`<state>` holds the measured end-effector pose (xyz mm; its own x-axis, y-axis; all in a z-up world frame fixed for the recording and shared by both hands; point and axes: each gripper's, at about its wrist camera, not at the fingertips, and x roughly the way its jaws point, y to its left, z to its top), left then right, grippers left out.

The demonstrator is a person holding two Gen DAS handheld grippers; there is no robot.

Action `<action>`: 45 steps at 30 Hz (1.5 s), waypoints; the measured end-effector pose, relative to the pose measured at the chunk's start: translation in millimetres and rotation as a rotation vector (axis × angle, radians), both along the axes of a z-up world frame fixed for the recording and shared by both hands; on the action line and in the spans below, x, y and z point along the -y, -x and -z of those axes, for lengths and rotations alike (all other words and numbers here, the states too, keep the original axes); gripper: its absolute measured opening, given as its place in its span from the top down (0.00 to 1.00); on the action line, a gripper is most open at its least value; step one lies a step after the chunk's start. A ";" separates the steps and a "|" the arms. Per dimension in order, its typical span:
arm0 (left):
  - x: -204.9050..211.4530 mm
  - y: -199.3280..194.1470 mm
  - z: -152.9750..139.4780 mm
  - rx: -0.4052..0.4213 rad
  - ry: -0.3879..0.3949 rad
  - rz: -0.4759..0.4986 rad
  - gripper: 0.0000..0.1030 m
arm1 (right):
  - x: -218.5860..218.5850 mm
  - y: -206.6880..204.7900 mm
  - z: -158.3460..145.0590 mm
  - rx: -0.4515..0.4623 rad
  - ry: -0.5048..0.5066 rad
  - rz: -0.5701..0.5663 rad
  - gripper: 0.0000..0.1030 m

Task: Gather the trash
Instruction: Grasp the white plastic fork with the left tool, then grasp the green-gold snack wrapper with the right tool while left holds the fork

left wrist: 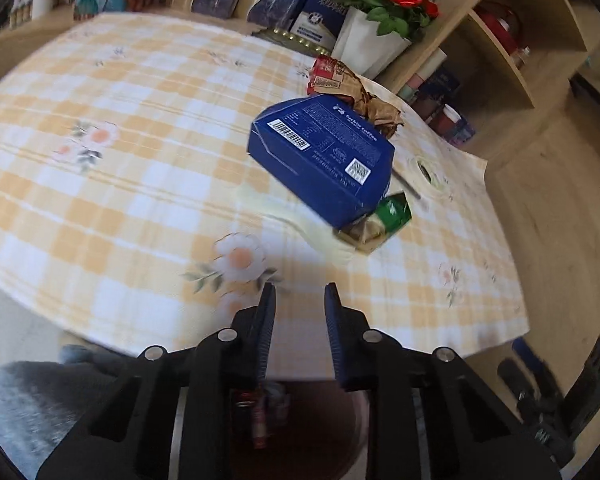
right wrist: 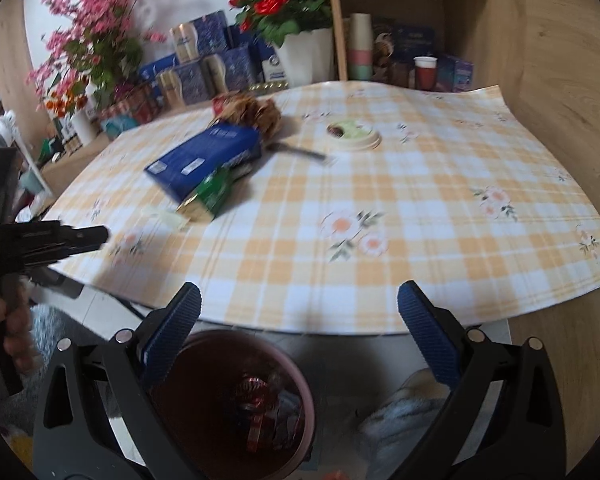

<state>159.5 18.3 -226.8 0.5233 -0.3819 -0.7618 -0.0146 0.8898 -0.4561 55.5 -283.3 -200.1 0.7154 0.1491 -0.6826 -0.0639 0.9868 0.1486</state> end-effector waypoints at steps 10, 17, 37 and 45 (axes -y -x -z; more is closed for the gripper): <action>12.2 -51.5 24.0 -0.080 -0.002 -0.172 0.76 | 43.8 -15.9 4.7 0.038 -0.053 0.061 0.06; 23.1 -63.3 23.9 -0.049 -0.087 -0.189 0.54 | 58.6 -27.7 9.9 0.032 -0.099 0.081 0.06; 26.1 -67.0 26.4 -0.010 -0.445 -0.070 0.85 | 49.4 -24.4 11.9 0.014 -0.102 0.062 0.06; -12.9 -50.9 24.8 0.022 -0.323 -0.016 0.86 | 43.8 -26.8 13.8 0.004 -0.104 0.049 0.06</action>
<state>210.4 31.2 -251.6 0.5446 -0.1136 -0.8310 -0.0230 0.9884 -0.1502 82.2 -327.2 -213.8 0.7262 0.1842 -0.6623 -0.0171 0.9680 0.2505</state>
